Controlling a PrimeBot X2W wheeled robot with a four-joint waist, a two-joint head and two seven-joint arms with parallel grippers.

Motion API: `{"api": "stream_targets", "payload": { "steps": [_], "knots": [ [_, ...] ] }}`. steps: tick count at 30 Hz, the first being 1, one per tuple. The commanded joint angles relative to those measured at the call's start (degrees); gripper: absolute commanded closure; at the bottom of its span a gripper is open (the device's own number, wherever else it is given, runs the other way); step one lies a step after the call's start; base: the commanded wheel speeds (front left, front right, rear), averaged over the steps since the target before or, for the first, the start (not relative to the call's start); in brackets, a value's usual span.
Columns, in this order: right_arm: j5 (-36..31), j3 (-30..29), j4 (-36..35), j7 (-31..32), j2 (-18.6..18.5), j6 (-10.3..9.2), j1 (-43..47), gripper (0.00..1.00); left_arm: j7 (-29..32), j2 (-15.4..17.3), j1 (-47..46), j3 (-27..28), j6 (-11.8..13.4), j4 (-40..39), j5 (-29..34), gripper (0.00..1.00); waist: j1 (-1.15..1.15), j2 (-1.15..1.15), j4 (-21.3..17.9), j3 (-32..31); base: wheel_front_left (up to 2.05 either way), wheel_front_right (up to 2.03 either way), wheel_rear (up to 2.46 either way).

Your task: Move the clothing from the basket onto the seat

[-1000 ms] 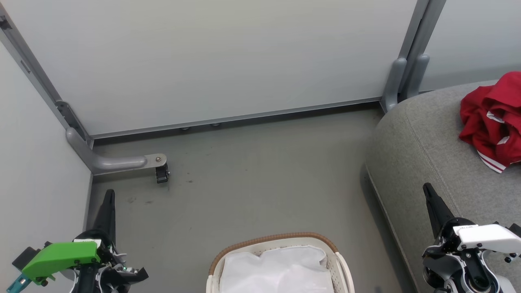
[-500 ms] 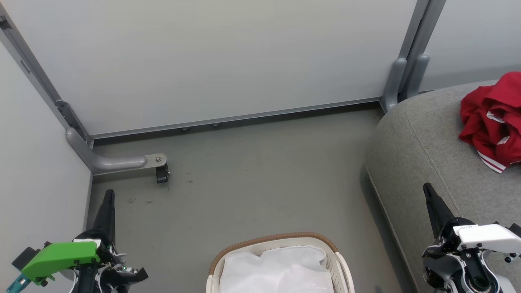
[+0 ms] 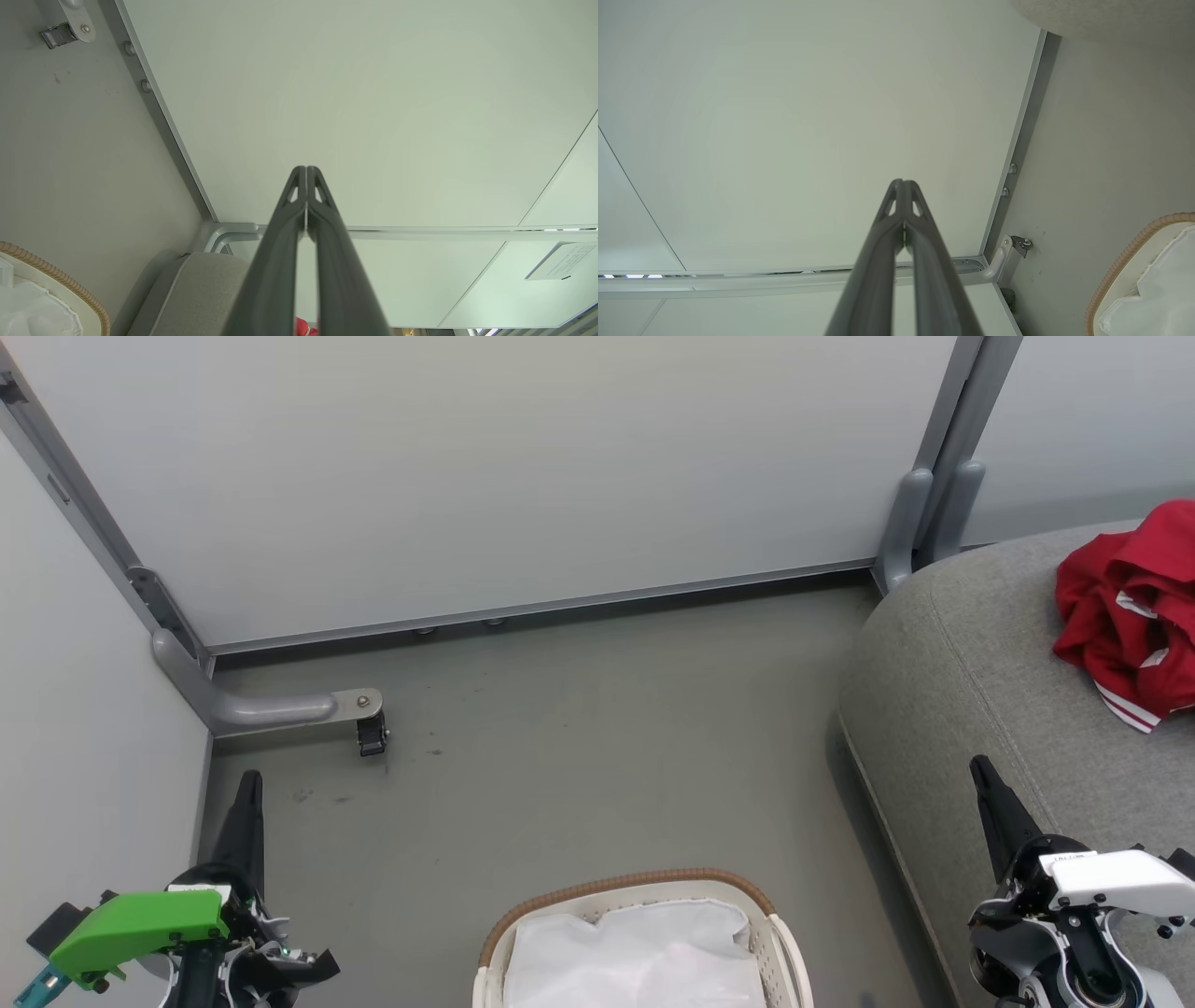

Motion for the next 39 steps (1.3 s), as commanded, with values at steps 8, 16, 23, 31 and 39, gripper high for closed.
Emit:
{"api": "stream_targets", "payload": {
  "steps": [8, 16, 23, 31, 39],
  "knots": [
    [0.2, -0.1, -0.2, 0.2, -0.3, -0.02, -0.5, 1.0, 0.1, 0.1, -0.6, 0.2, -0.2, -0.1, 0.1, 1.0, 0.0, 0.0, 0.0, 0.0, 0.0, 0.0, 0.0],
    [0.2, -0.1, -0.2, 0.2, -0.3, -0.02, -0.5, 1.0, 0.2, 0.1, -0.6, 0.2, -0.2, -0.1, 0.2, 1.0, 0.0, 0.0, 0.0, 0.0, 0.0, 0.0, 0.0],
    [0.2, -0.1, -0.2, 0.2, -0.3, -0.02, -0.5, 1.0, 0.2, 0.0, -0.6, 0.3, -0.2, -0.1, 0.2, 1.0, 0.0, 0.0, 0.0, 0.0, 0.0, 0.0, 0.0],
    [0.2, -0.1, -0.2, 0.2, -0.3, -0.02, -0.5, 1.0, 0.2, 0.0, -0.6, 0.3, -0.2, -0.1, 0.2, 1.0, 0.0, 0.0, 0.0, 0.0, 0.0, 0.0, 0.0],
    [0.2, -0.1, -0.2, 0.2, -0.3, -0.02, -0.5, 1.0, 0.2, 0.0, -0.6, 0.3, -0.2, -0.1, 0.2, 1.0, 0.0, 0.0, 0.0, 0.0, 0.0, 0.0, 0.0]
  ]
}}
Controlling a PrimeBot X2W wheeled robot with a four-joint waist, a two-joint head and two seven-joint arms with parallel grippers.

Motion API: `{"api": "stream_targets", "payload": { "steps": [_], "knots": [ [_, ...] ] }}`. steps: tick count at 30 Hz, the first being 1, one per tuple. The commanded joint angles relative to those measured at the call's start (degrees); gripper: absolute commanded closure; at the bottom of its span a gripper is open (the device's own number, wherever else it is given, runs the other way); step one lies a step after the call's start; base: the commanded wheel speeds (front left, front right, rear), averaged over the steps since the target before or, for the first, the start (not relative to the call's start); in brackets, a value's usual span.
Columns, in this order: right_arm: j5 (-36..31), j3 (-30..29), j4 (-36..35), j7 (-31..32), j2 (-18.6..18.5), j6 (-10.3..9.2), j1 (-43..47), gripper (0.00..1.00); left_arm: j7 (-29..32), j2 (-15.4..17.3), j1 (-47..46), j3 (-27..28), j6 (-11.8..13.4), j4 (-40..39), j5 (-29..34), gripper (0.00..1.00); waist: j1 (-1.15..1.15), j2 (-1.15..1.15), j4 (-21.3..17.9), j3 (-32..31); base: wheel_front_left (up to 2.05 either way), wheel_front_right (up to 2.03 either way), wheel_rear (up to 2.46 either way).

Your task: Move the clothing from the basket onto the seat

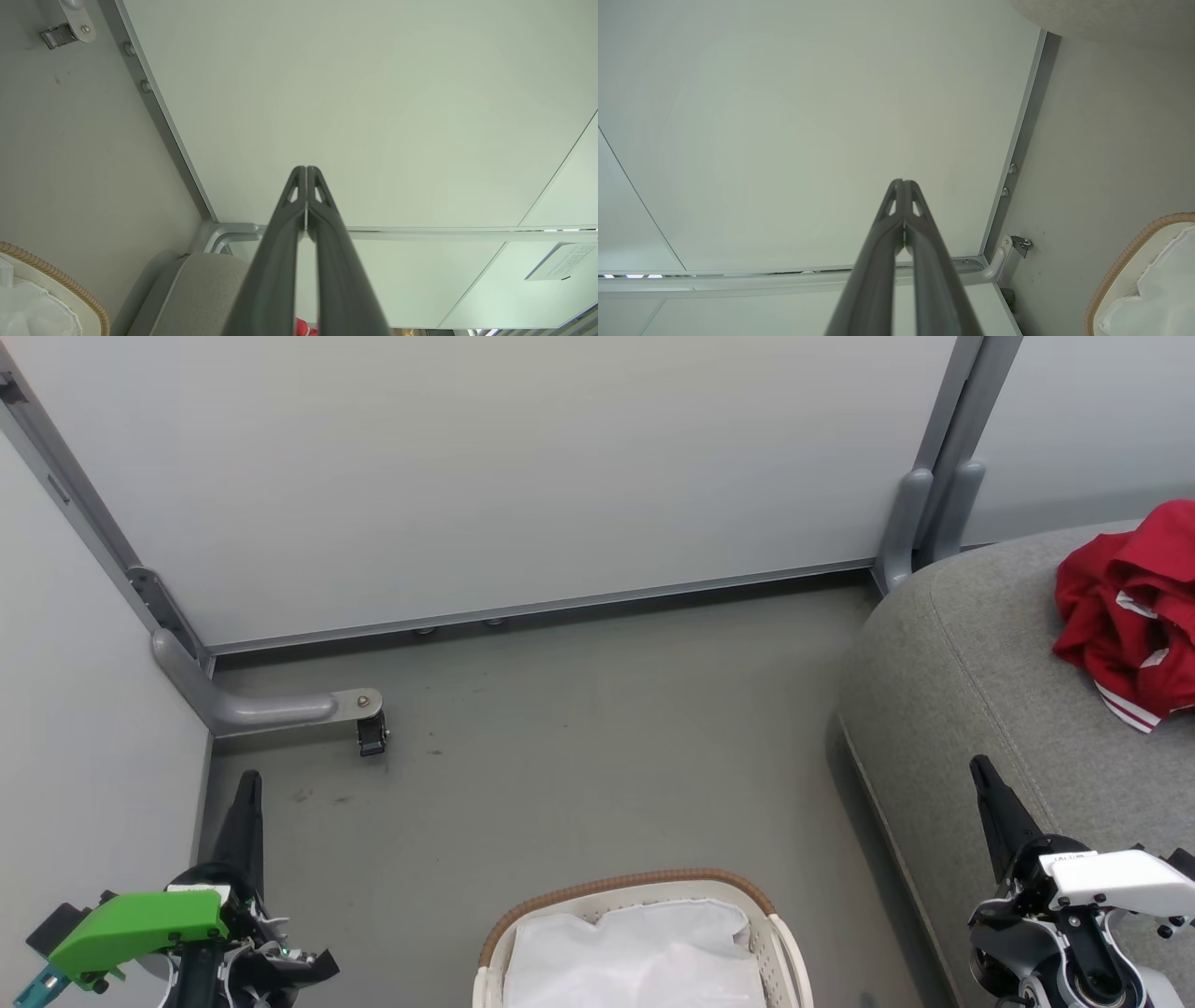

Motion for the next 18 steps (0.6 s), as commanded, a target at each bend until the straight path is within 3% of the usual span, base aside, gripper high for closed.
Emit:
{"api": "stream_targets", "payload": {
  "steps": [1, 18],
  "knots": [
    [0.2, -0.1, -0.2, 0.2, -0.3, -0.02, -0.5, 1.0, 0.2, 0.0, -0.6, 0.2, -0.2, -0.1, 0.2, 1.0, 0.0, 0.0, 0.0, 0.0, 0.0, 0.0, 0.0],
    [0.2, -0.1, -0.2, 0.2, -0.3, -0.02, -0.5, 1.0, 0.2, 0.0, -0.6, 0.2, -0.2, -0.1, 0.3, 1.0, 0.0, 0.0, 0.0, 0.0, 0.0, 0.0, 0.0]
  ]
}}
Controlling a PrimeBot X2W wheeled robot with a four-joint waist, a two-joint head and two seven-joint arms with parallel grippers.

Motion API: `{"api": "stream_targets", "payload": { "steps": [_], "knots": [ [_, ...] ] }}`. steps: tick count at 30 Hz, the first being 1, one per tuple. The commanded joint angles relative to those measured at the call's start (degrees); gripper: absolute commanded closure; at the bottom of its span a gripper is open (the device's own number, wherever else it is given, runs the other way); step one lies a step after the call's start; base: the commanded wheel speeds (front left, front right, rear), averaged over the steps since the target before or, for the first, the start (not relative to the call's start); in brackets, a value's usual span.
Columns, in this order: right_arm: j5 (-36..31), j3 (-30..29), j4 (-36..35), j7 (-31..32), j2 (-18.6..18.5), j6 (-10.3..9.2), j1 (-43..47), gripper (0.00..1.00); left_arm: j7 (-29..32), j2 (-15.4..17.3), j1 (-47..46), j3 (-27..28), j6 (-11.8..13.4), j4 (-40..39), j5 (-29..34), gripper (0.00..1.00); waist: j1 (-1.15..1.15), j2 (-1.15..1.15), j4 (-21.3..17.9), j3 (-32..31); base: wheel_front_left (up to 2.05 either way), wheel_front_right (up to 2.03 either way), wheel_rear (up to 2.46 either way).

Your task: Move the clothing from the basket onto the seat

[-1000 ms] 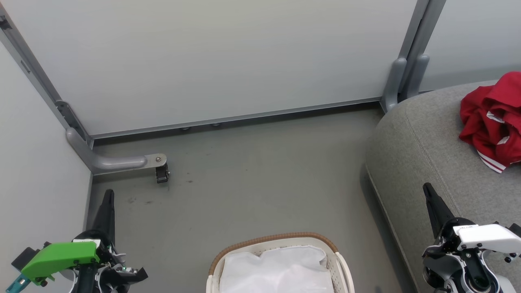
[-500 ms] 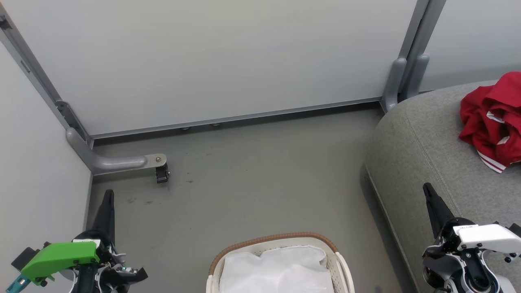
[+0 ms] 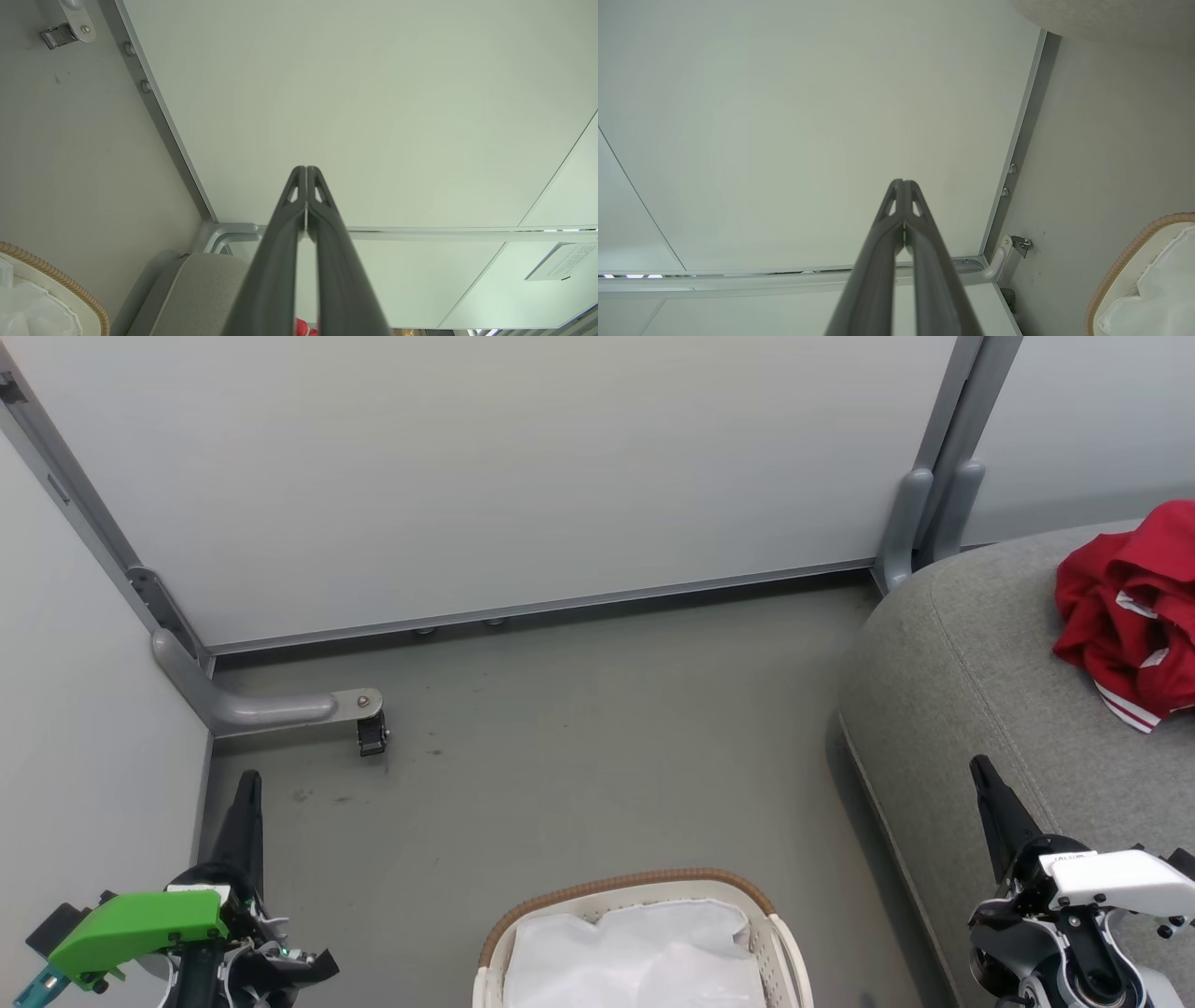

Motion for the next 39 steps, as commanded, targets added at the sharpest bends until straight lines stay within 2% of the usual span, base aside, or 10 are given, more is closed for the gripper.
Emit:
{"api": "stream_targets", "payload": {
  "steps": [1, 39],
  "knots": [
    [0.2, -0.1, -0.2, 0.2, -0.3, -0.02, -0.5, 1.0, 0.2, 0.0, -0.6, 0.2, -0.2, -0.1, 0.3, 1.0, 0.0, 0.0, 0.0, 0.0, 0.0, 0.0, 0.0],
    [0.2, -0.1, -0.2, 0.2, -0.3, -0.01, -0.5, 1.0, 0.3, 0.0, -0.6, 0.2, -0.2, -0.1, 0.3, 1.0, 0.0, 0.0, 0.0, 0.0, 0.0, 0.0, 0.0]
  ]
}}
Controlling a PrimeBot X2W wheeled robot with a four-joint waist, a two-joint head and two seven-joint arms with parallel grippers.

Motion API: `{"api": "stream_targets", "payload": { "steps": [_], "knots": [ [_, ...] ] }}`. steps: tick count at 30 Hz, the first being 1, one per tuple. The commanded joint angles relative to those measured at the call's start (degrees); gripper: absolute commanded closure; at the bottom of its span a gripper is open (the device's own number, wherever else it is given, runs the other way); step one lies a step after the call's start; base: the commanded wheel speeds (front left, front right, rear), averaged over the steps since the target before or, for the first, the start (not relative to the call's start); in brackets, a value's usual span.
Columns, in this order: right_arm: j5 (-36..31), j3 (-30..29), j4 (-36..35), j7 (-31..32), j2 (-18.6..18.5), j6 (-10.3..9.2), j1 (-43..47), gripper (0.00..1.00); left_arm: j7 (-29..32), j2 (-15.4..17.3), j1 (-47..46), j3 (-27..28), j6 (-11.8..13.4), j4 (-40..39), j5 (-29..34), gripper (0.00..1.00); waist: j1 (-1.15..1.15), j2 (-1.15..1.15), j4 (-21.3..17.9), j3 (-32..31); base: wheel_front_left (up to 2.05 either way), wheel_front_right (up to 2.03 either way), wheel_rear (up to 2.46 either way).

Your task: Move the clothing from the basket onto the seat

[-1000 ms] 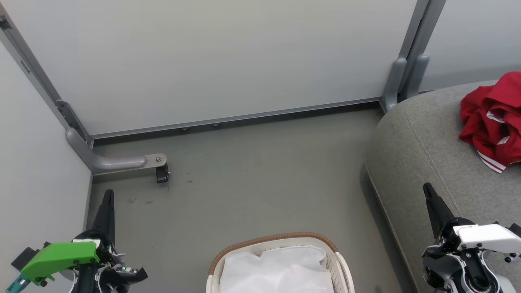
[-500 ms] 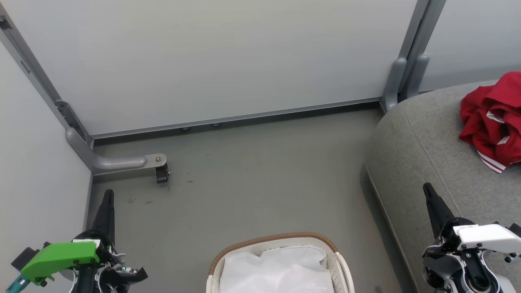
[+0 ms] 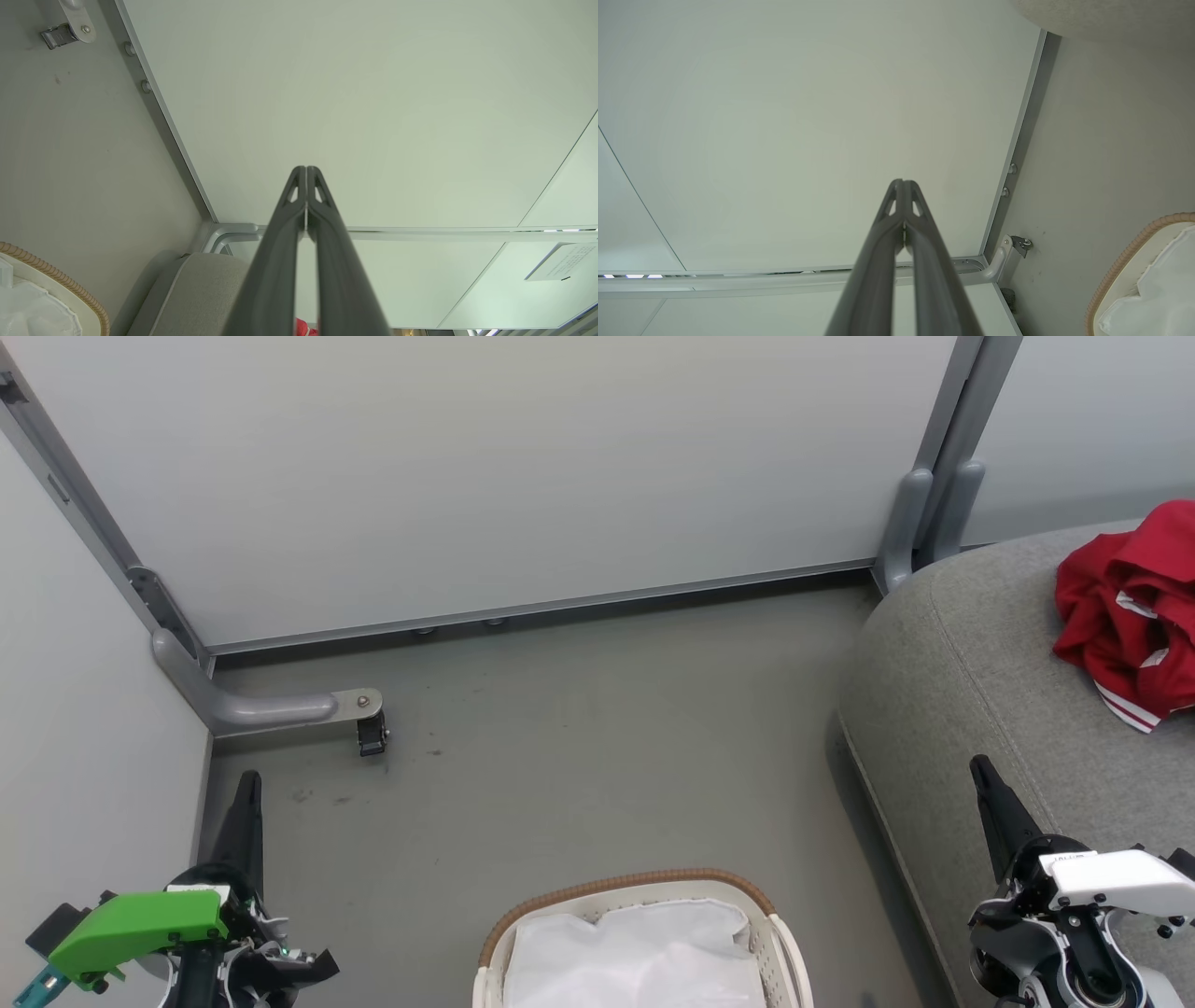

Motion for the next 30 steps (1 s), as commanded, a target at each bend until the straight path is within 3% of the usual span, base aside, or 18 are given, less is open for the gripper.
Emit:
{"api": "stream_targets", "payload": {
  "steps": [1, 30],
  "knots": [
    [0.2, -0.1, -0.2, 0.2, -0.3, 0.0, -0.5, 1.0, 0.3, 0.0, -0.6, 0.2, -0.2, -0.1, 0.3, 1.0, 0.0, 0.0, 0.0, 0.0, 0.0, 0.0, 0.0],
    [0.2, -0.1, -0.2, 0.2, -0.3, 0.0, -0.5, 1.0, 0.3, 0.0, -0.6, 0.2, -0.2, -0.1, 0.3, 1.0, 0.0, 0.0, 0.0, 0.0, 0.0, 0.0, 0.0]
  ]
}}
